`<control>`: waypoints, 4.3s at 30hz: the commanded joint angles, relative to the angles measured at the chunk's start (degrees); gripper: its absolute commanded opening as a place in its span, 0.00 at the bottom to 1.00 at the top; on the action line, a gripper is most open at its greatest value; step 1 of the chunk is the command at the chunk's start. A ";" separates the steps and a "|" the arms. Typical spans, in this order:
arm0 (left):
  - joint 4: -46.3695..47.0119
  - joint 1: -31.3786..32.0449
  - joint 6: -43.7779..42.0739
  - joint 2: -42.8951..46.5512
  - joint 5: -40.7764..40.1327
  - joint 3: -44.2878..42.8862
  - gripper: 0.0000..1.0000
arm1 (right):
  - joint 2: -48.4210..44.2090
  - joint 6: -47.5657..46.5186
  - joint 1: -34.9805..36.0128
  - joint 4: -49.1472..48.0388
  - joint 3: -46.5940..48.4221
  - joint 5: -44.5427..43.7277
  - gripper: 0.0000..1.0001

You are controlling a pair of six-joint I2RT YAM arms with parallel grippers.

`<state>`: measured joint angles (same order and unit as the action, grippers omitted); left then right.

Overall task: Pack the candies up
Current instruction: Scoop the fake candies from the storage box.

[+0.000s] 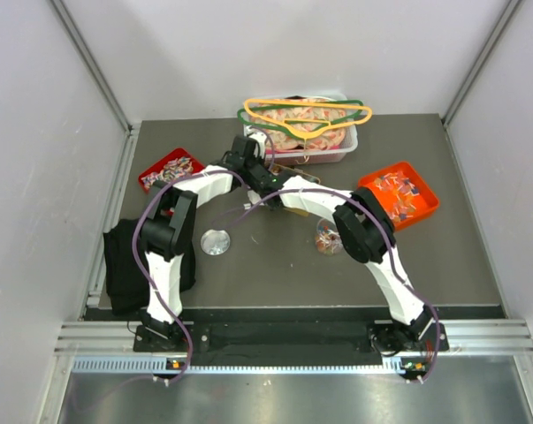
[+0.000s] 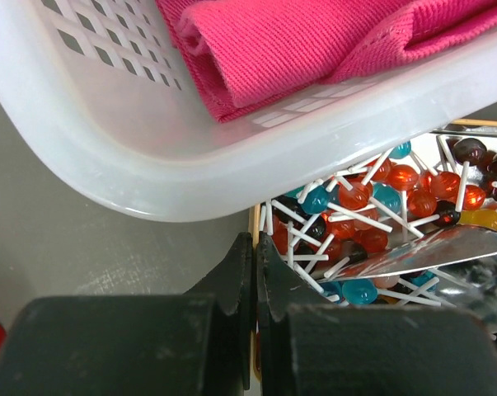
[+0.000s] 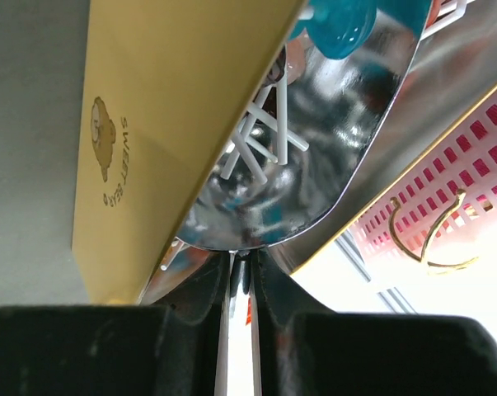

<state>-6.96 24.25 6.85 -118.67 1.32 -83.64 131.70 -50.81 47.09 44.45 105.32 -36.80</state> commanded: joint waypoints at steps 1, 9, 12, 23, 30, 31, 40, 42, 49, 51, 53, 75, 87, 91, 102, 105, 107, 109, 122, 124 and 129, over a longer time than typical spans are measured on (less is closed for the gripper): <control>-0.60 3.70 2.29 2.39 1.40 -0.12 0.00 | -2.85 6.69 1.52 -11.40 -1.60 11.48 0.00; -0.51 1.94 3.78 0.55 4.29 -1.18 0.00 | -6.80 5.72 -0.42 -13.16 -4.15 11.04 0.00; -0.51 0.71 4.48 0.20 6.49 -1.53 0.00 | -7.33 6.59 -1.21 -12.72 -4.24 11.31 0.00; -0.25 -0.61 4.05 0.28 9.22 -0.83 0.00 | -10.15 9.50 -2.44 -16.23 -6.53 14.12 0.00; -0.16 -0.78 4.05 0.28 10.54 -0.74 0.00 | -10.85 11.96 -3.32 -19.21 -6.26 13.42 0.00; -0.07 -0.78 4.05 0.28 10.89 -0.74 0.00 | -10.85 12.22 -3.50 -19.48 -6.18 13.50 0.00; -0.24 -0.78 3.52 0.46 11.77 -0.56 0.00 | -11.55 15.47 -4.29 -21.50 -6.09 15.96 0.00; -0.25 -0.78 3.43 0.46 11.86 -0.39 0.00 | -11.90 16.53 -4.46 -22.03 -6.26 16.32 0.00; -0.25 -0.78 3.34 0.72 12.21 0.05 0.00 | -11.02 15.57 -4.55 -23.87 -4.76 7.80 0.00; -0.16 -0.78 3.17 0.99 12.12 0.14 0.00 | -11.29 14.60 -4.64 -24.50 -5.12 7.53 0.00; -0.16 -0.78 2.99 1.16 12.30 0.23 0.00 | -10.85 13.55 -4.73 -25.46 -4.86 4.81 0.00; 0.54 -0.78 2.20 2.22 16.08 2.60 0.41 | -7.95 10.20 -3.23 -28.45 -3.72 3.57 0.00; 1.25 -3.15 4.48 2.83 21.52 1.37 0.71 | -10.23 13.98 -4.02 -26.26 -6.53 5.33 0.00; 2.04 -3.68 5.10 3.36 22.93 1.37 0.73 | -11.46 16.34 -5.08 -24.06 -6.35 6.91 0.00; 2.22 -4.47 6.07 3.10 23.55 -0.04 0.77 | -16.38 16.53 -6.22 -23.00 -9.52 6.30 0.00; 2.57 -4.83 6.24 3.27 23.72 -0.12 0.78 | -17.87 16.44 -6.83 -23.00 -10.31 6.65 0.00; 2.74 -5.35 6.77 3.27 24.25 -0.30 0.79 | -18.41 16.53 -7.10 -23.09 -11.10 6.74 0.00; 2.74 -5.97 7.73 3.18 24.95 -0.91 0.79 | -18.94 17.32 -7.54 -22.48 -11.45 7.26 0.00; 2.65 -10.54 8.00 5.55 28.30 -1.00 0.81 | -19.20 21.27 -9.47 -20.28 -12.15 8.58 0.00; 2.57 -11.15 8.00 5.91 28.38 -1.00 0.81 | -19.29 21.45 -9.56 -20.01 -12.50 9.20 0.00; 2.83 -11.94 8.35 6.26 29.00 -1.27 0.82 | -20.16 20.58 -9.56 -20.45 -14.26 9.64 0.00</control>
<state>-0.93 16.03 16.43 -116.68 27.70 -85.38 117.03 -34.85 41.71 26.63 92.23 -20.56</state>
